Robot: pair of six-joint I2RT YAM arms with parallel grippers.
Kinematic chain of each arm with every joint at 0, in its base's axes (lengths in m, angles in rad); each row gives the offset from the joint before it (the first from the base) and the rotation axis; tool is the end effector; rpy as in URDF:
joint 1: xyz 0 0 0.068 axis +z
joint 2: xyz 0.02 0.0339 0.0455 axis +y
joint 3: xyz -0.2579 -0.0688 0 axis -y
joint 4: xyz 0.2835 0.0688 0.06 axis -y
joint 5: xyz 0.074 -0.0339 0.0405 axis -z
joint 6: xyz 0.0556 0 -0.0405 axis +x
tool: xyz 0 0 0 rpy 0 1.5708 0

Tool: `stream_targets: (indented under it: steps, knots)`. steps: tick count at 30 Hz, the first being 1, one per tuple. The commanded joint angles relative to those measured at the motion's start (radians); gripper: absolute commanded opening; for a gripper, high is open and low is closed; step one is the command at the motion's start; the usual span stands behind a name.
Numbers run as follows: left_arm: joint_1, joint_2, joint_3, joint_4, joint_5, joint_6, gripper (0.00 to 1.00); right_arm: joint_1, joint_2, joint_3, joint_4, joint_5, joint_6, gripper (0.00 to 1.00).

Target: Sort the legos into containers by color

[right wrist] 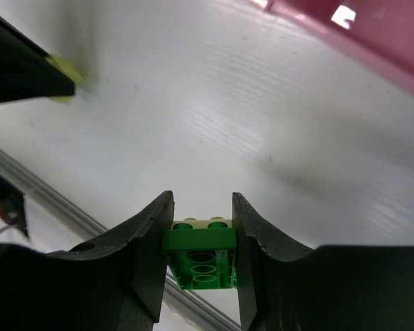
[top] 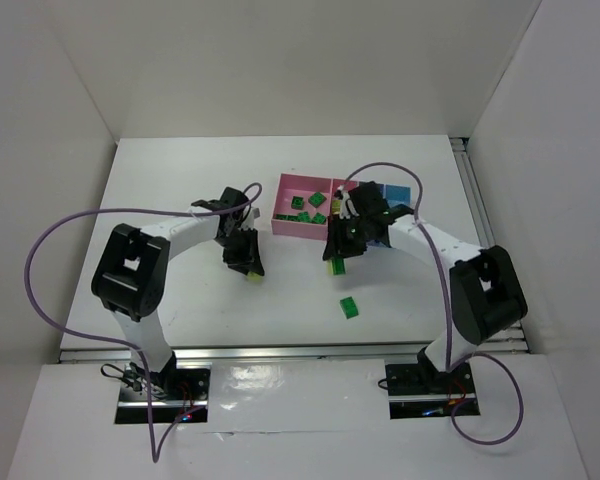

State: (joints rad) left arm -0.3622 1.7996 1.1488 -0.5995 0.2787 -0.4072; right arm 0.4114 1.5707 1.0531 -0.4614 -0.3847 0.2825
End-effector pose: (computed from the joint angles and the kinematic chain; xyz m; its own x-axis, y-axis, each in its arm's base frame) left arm 0.3504 -0.1491 0.1197 -0.9819 -0.0351 -0.1859 0.0357 0.9305 -0.3645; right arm 0.3272 0.1655 0.1791 -0.8874 -0.1052 -0.4489 -0.3282 0.8280 0.4546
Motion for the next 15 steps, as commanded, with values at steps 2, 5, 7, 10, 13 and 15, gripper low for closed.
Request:
stream_targets:
  steps: [2, 5, 7, 10, 13, 15]
  knots:
    - [-0.018, 0.055, 0.072, -0.055, -0.142, -0.045, 0.0, 0.121, 0.073, 0.036, -0.039, 0.188, 0.021, 0.15]
    - [-0.04, 0.078, 0.121, -0.081, -0.174, -0.045, 0.04, 0.182, 0.123, 0.056, -0.019, 0.253, 0.053, 0.34]
    - [-0.04, 0.09, 0.15, -0.103, -0.199, -0.045, 0.38, 0.202, 0.134, 0.08, -0.019, 0.288, 0.063, 0.71]
    - [-0.049, 0.09, 0.173, -0.114, -0.21, -0.045, 0.7, 0.202, 0.147, 0.113, -0.043, 0.345, 0.063, 0.84]
    - [-0.049, 0.08, 0.201, -0.126, -0.219, -0.045, 0.76, 0.202, 0.095, 0.099, -0.092, 0.466, 0.093, 0.86]
    - [-0.049, 0.08, 0.229, -0.138, -0.231, -0.045, 0.77, 0.202, 0.054, 0.068, -0.126, 0.513, 0.112, 0.86]
